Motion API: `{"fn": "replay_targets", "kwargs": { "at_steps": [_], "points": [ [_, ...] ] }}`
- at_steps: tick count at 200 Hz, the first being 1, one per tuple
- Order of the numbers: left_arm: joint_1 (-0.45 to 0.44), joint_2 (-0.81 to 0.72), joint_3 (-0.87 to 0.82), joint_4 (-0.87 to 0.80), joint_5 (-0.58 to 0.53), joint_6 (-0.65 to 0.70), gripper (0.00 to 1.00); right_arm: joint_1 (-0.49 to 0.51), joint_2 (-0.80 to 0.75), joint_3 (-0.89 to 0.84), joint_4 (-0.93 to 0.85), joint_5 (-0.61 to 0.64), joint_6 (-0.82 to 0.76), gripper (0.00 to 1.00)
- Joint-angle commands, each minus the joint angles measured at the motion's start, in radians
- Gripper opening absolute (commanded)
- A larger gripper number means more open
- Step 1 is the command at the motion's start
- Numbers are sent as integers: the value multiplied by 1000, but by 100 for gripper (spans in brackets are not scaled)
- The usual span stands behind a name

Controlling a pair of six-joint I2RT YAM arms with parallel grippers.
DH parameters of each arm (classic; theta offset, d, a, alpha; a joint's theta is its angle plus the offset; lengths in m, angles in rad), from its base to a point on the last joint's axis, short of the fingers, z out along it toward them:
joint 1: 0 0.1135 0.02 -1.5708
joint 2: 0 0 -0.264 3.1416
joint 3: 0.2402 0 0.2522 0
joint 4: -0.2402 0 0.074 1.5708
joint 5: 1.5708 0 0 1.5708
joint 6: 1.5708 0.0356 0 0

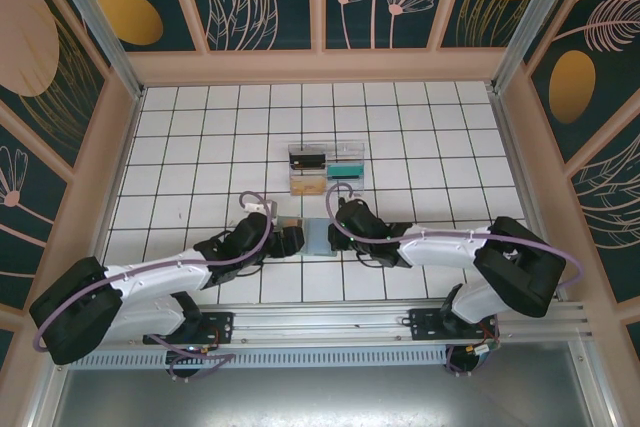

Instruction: Take the credit cards out of the card holder

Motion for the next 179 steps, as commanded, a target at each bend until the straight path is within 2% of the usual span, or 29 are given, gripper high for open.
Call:
{"fn": "replay_targets", "kwargs": {
  "at_steps": [1,26,62,104,179],
  "points": [
    [2,-5,-19,-15,-47,29,74,10,5,64,17,-45,17,13],
    [9,16,-26,31,-28,41,53,10,67,110,66,-115,43,13],
    [12,40,-37,105,-5,52,30,7,165,154,134,-206,104,13],
    [16,80,-54,113,-14,43,22,-4,230,151,179,-261,179,14],
    [24,123,-72,103,-37,15,22,-19,257,118,206,-291,249,17]
  ]
}}
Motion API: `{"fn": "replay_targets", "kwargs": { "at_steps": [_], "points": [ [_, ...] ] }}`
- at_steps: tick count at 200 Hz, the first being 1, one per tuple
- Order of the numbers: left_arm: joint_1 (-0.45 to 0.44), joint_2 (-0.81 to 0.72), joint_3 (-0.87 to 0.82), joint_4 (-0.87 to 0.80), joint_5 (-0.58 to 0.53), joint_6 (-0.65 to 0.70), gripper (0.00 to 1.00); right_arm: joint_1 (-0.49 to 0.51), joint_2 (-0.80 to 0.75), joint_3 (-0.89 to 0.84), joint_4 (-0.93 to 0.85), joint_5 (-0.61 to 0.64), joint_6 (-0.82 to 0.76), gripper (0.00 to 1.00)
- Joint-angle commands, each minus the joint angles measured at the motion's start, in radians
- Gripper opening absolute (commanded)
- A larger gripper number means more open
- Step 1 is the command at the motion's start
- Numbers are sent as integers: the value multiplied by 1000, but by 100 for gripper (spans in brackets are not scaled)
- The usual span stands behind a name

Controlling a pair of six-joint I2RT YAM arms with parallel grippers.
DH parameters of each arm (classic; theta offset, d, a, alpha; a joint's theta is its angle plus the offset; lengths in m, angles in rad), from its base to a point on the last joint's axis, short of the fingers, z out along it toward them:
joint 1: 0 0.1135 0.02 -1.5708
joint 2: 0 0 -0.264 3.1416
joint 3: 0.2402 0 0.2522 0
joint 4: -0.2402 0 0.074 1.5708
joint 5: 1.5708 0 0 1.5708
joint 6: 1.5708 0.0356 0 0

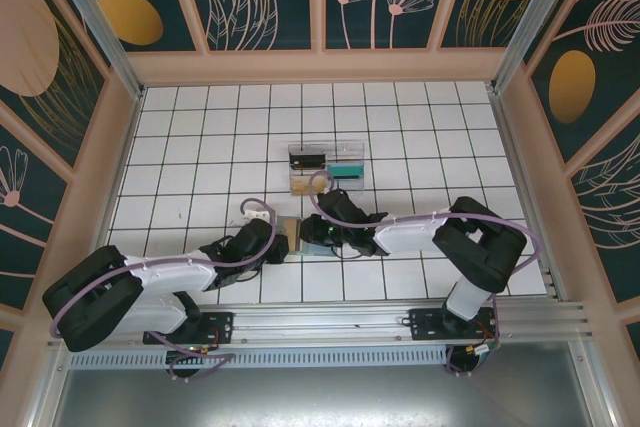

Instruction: Take the credit cards out of the card holder

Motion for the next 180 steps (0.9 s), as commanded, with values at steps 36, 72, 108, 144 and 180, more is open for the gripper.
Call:
{"fn": "replay_targets", "kwargs": {
  "at_steps": [36,72,108,144,180],
  "points": [
    [10,24,-16,47,27,-22,22,-12,30,-25,20,-22,53,17],
    [10,22,-19,56,41,-24,22,-22,33,-42,30,-27,69,17],
    [10,23,-22,55,41,-25,22,-27,57,-38,46,-51,73,16],
    [10,25,-22,61,46,-24,21,-27,84,-22,59,-76,73,15],
    [10,31,-20,75,62,-20,21,-27,90,-19,60,-81,71,15]
  ]
}}
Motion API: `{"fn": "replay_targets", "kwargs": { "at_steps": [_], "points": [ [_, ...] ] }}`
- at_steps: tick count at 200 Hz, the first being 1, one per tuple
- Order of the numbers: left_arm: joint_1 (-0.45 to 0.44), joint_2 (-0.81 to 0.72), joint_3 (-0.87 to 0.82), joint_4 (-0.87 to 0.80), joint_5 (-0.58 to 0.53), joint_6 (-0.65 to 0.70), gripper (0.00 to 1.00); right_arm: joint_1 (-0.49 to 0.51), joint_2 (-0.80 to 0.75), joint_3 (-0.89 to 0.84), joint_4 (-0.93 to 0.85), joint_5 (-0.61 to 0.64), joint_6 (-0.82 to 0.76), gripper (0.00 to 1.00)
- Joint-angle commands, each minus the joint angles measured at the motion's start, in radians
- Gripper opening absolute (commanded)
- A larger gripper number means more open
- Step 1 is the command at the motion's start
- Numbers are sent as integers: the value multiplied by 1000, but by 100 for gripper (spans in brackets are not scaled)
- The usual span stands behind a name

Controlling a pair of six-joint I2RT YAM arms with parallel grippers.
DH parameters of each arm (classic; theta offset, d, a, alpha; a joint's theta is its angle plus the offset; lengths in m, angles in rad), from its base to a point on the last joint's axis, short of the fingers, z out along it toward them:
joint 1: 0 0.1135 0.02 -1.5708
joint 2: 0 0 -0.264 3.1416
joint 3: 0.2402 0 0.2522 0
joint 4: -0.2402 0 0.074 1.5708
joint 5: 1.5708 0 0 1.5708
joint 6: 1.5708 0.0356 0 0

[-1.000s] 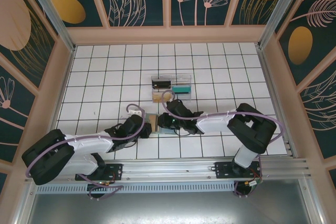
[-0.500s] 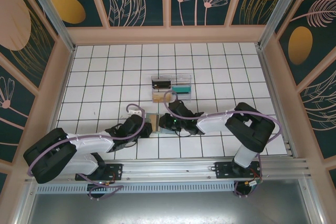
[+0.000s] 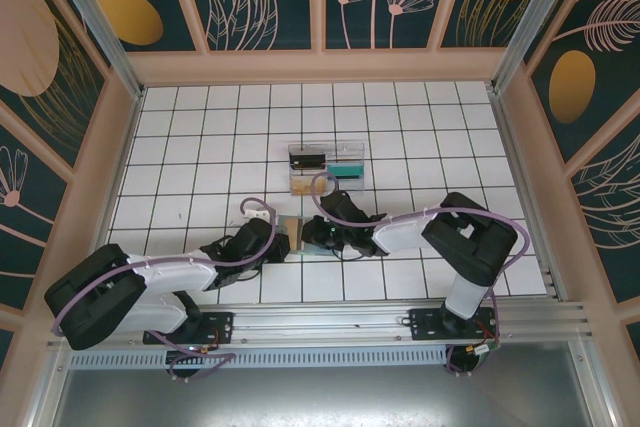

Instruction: Take the credit cards out of the card holder

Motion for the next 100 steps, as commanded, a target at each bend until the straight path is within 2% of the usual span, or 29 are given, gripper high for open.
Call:
{"fn": "replay_targets", "kwargs": {
  "at_steps": [1,54,100],
  "points": [
    [3,17,-13,32,31,-9,21,-3,32,7,-3,-18,4,15],
    [3,33,-7,46,55,-3,21,-3,28,14,-33,-11,1,15],
    [4,-42,4,-27,-8,-4,22,-1,-32,4,-92,42,-17,16]
  ]
}}
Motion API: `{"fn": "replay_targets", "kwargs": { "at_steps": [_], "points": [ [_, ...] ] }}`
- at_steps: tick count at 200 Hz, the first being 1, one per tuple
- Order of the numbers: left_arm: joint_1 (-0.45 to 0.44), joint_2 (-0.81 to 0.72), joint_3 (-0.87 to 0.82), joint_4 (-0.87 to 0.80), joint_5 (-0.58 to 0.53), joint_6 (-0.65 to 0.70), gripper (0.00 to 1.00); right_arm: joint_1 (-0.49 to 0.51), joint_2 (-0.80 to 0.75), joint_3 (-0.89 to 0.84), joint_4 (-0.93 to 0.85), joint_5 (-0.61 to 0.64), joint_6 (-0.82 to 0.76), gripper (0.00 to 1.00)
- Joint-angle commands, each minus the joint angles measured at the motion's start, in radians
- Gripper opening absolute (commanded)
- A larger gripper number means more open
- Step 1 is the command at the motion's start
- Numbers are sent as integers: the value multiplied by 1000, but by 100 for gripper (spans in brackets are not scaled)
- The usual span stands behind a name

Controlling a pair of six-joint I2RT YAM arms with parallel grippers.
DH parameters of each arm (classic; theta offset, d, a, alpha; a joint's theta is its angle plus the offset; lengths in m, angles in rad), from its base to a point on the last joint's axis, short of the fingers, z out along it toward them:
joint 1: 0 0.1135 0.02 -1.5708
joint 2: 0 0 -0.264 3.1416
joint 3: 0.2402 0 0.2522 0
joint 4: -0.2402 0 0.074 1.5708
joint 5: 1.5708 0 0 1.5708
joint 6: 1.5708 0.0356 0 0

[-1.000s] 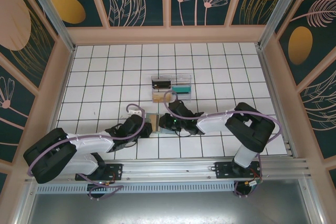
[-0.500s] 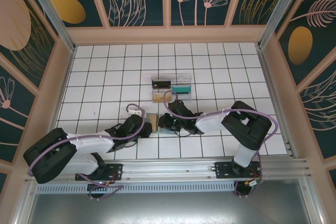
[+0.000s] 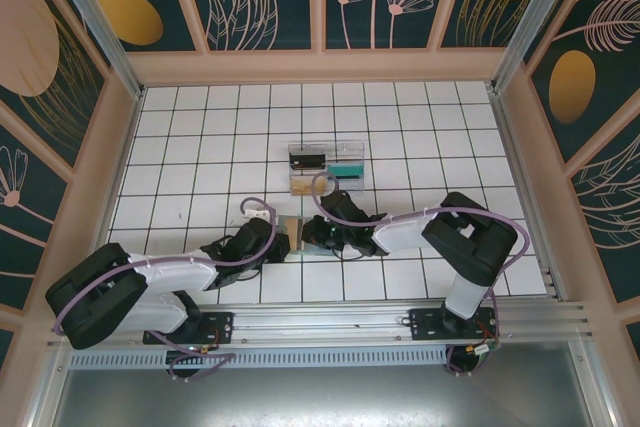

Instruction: Take the credit cards out of the card holder

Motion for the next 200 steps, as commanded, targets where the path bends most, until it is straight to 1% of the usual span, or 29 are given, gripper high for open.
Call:
{"fn": "replay_targets", "kwargs": {
  "at_steps": [1,29,63,99,154,200],
  "points": [
    [1,-45,4,-35,-9,-3,22,0,-31,5,-87,40,-18,16],
    [3,-76,34,-102,-60,13,22,-1,-64,8,-112,62,-39,16],
    [12,-42,42,-103,-78,26,22,-1,-76,4,-117,71,-46,16],
    [13,7,44,-60,-41,28,22,-1,-75,-3,-115,71,-47,16],
    [13,34,42,9,43,35,22,-4,-47,-3,-94,48,-44,16],
    [13,42,50,17,57,40,23,-9,-47,-10,-95,45,-41,16]
  ]
}}
